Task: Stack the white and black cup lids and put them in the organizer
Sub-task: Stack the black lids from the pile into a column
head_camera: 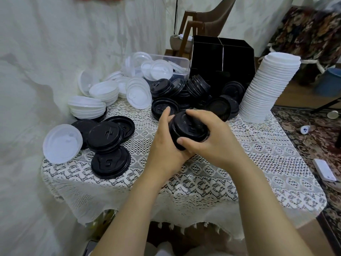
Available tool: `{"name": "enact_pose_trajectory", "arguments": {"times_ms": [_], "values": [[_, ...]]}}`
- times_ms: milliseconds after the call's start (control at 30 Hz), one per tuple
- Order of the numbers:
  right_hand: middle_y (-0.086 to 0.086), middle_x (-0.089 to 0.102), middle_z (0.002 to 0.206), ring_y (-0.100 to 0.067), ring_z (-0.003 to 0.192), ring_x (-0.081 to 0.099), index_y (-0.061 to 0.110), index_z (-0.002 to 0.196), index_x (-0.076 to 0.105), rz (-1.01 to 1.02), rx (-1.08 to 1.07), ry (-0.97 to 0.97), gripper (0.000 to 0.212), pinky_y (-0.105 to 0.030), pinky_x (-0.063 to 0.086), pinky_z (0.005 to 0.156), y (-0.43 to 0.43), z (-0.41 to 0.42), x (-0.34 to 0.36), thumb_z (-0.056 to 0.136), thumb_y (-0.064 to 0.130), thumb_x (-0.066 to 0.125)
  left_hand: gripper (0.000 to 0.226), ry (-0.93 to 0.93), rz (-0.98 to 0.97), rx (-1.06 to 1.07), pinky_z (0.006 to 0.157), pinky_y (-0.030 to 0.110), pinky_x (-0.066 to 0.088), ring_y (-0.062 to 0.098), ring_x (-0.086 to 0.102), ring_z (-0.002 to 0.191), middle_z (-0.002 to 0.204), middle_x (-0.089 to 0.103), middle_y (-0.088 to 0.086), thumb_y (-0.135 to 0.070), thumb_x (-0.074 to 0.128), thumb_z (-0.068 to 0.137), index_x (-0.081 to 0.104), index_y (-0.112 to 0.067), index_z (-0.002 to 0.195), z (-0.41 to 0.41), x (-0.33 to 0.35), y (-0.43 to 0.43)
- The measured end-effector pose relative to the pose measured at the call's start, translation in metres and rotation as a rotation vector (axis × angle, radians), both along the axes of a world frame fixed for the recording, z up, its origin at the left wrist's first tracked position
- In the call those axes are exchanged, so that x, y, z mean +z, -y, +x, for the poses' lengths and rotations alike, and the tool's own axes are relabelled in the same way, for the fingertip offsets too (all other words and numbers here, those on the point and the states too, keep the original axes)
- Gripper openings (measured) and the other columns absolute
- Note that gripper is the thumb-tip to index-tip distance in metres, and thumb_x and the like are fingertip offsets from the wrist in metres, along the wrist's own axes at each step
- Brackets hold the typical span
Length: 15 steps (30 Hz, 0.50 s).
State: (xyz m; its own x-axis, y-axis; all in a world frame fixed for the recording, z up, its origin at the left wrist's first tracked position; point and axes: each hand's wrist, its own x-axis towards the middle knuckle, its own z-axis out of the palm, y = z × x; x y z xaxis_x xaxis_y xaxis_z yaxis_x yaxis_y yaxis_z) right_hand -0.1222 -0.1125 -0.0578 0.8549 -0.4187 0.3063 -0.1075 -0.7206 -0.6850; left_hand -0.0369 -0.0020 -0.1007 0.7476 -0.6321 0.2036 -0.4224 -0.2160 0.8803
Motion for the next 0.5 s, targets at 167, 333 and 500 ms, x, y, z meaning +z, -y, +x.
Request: {"name": "enact_pose_trajectory", "arguments": {"times_ms": [167,333,500], "values": [[0.012,0.050,0.132,-0.001,0.123,0.044,0.020,0.140,0.051,0.006,0.039,-0.017,0.070,-0.018,0.033,0.108,-0.002,0.008,-0.008,0.077,0.030,0.080,0.113,-0.060,-0.040,0.013,0.076,-0.005,0.035,-0.023,0.045,0.098,0.112,0.037,-0.040,-0.020,0.083,0.071,0.004,-0.032,0.152,0.003,-0.001,0.002],[0.015,0.047,0.132,0.005,0.121,0.041,0.021,0.141,0.050,0.056,0.066,-0.034,0.069,-0.002,0.027,0.100,0.001,0.013,-0.013,0.078,0.028,0.079,0.109,-0.075,-0.052,0.010,0.088,0.009,0.039,-0.004,0.051,0.109,0.120,0.044,-0.031,-0.022,0.082,0.071,0.009,-0.034,0.152,0.004,-0.002,0.001],[0.014,0.045,0.140,0.002,0.127,0.040,0.022,0.142,0.049,0.085,0.070,-0.063,0.072,-0.013,0.030,0.108,0.003,0.014,-0.016,0.078,0.030,0.079,0.104,-0.063,-0.044,0.004,0.103,0.019,0.038,0.004,0.043,0.127,0.145,0.038,-0.012,-0.024,0.081,0.071,0.016,-0.032,0.152,0.006,-0.005,0.002]]}}
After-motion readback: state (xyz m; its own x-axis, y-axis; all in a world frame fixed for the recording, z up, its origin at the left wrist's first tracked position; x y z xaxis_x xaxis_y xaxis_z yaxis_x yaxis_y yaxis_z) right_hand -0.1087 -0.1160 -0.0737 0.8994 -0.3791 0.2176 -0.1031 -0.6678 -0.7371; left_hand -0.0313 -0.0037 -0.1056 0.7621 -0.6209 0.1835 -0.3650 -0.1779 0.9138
